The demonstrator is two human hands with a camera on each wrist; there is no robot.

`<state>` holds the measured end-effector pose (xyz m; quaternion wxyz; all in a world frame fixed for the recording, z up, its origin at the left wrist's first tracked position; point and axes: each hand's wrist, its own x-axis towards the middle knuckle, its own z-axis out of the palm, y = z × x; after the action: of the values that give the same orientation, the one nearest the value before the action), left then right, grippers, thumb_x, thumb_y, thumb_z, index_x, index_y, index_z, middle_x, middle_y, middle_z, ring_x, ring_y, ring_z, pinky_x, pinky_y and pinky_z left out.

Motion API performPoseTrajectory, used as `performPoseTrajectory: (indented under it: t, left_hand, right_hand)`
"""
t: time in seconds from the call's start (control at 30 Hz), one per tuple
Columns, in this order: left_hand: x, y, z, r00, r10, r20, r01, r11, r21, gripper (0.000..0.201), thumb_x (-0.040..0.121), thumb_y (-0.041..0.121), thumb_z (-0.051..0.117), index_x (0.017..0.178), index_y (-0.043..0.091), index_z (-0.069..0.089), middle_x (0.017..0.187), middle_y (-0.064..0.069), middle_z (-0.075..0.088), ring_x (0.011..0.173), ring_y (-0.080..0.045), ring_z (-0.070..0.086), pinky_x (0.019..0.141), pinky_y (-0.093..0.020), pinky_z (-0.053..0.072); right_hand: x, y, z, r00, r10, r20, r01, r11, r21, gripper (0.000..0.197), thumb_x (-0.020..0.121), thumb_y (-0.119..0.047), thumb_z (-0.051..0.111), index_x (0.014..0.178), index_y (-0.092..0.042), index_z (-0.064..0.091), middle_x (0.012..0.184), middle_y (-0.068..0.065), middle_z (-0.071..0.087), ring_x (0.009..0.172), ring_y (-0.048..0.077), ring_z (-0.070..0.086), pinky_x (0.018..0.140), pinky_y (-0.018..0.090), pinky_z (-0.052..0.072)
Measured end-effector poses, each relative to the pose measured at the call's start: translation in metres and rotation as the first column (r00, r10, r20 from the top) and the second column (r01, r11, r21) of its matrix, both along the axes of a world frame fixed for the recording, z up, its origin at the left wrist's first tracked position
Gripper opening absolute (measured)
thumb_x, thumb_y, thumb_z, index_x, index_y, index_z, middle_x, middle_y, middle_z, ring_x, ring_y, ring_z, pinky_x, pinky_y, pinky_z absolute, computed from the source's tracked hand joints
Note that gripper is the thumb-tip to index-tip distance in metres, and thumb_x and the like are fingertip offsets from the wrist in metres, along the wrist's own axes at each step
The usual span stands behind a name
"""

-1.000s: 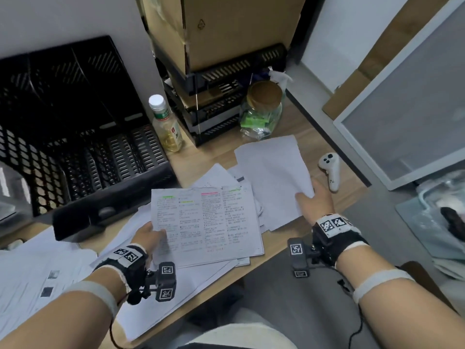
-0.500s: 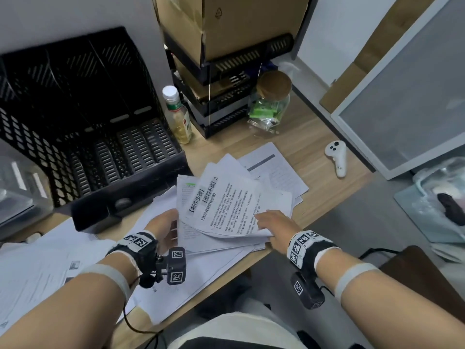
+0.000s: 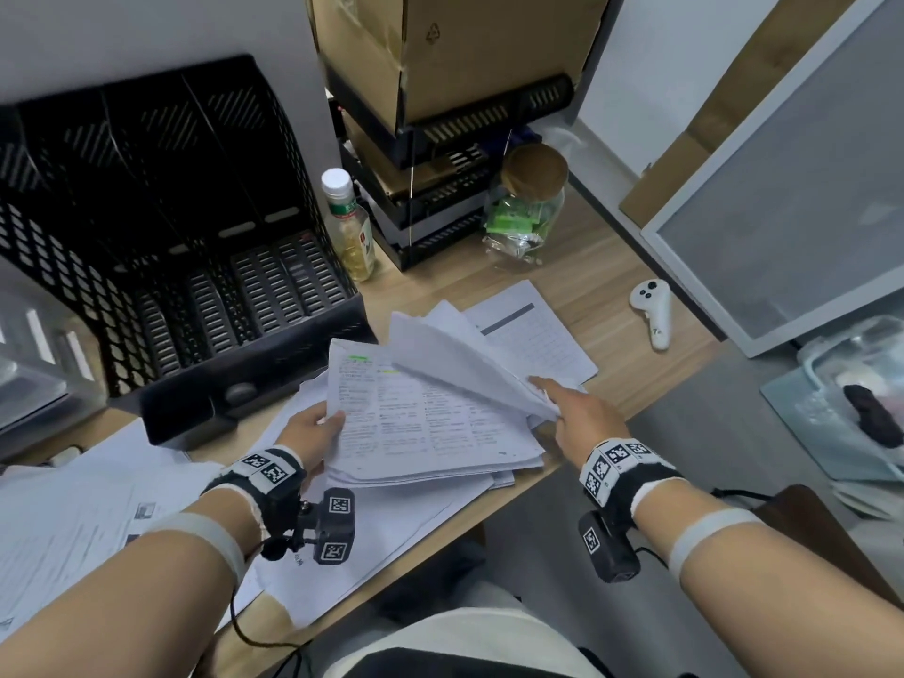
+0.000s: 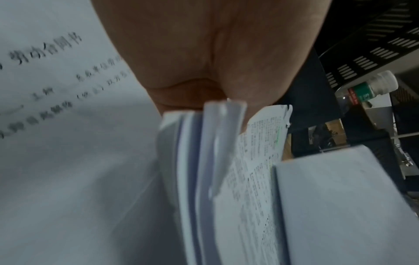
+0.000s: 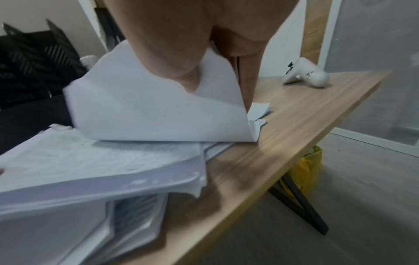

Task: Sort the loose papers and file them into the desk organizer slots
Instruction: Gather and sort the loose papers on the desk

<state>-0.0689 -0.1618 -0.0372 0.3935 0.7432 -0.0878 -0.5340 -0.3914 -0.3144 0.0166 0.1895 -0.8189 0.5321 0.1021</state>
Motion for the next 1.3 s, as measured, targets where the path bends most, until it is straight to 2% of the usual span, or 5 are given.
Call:
performPoseTrajectory:
  t: [0.17,0.33,0.47,0.8,1.3]
  left_hand:
    - [0.048,0.032,0.000,0.977,-0.004,0.213,0.006,1.000,-0.011,0.018,0.101,0.016,0.056,0.105,0.024,0.071,0.116,-0.012,0.072,0.101,-0.028,0.067,0.102,-0.047,0.051]
    - [0.086,0.078,0.027,0.977,0.094,0.194,-0.092,0.996,-0.017,0.020,0.104,0.015,0.050,0.102,0.020,0.070,0.096,-0.010,0.074,0.080,-0.027,0.067,0.063,-0.032,0.061]
    - [0.119,0.118,0.016,0.962,0.152,0.228,-0.146,0.988,-0.042,0.022,0.099,0.034,0.059,0.109,0.020,0.072,0.111,-0.013,0.073,0.103,-0.031,0.065,0.102,-0.048,0.045]
    - [0.092,0.134,0.042,0.923,0.363,0.128,-0.346,0.928,-0.137,0.022,0.105,0.008,0.044,0.123,0.009,0.057,0.104,-0.009,0.066,0.059,0.003,0.070,0.053,-0.010,0.053]
    - [0.029,0.063,0.040,0.960,0.278,-0.006,-0.277,0.955,-0.108,0.040,0.105,0.001,0.039,0.144,-0.002,0.048,0.146,-0.033,0.048,0.128,-0.048,0.052,0.108,-0.046,0.043]
  right_hand:
    - [0.017,-0.002,-0.006,0.987,0.128,-0.094,-0.122,0.990,0.065,0.082,0.089,0.001,0.036,0.147,-0.054,0.019,0.143,-0.007,0.049,0.103,0.024,0.063,0.072,0.031,0.052]
    - [0.025,-0.007,-0.034,0.948,0.271,-0.170,-0.245,0.956,0.159,0.086,0.084,0.004,0.045,0.150,-0.046,0.022,0.144,0.000,0.042,0.125,0.025,0.049,0.088,0.037,0.051]
    - [0.024,-0.008,-0.050,0.956,0.233,-0.177,-0.209,0.967,0.145,0.078,0.086,0.003,0.046,0.152,-0.035,0.027,0.156,0.009,0.030,0.143,0.028,0.027,0.114,0.040,0.032]
    - [0.030,0.010,-0.054,0.971,0.239,-0.028,-0.240,0.970,-0.026,0.078,0.085,0.009,0.048,0.151,-0.031,0.032,0.160,0.005,0.025,0.150,0.027,0.010,0.121,0.042,0.020]
    - [-0.001,0.069,-0.053,0.732,0.678,0.067,-0.681,0.727,0.088,0.095,0.074,0.014,0.057,0.146,-0.043,0.032,0.163,0.005,0.016,0.152,0.024,0.005,0.113,0.046,0.036]
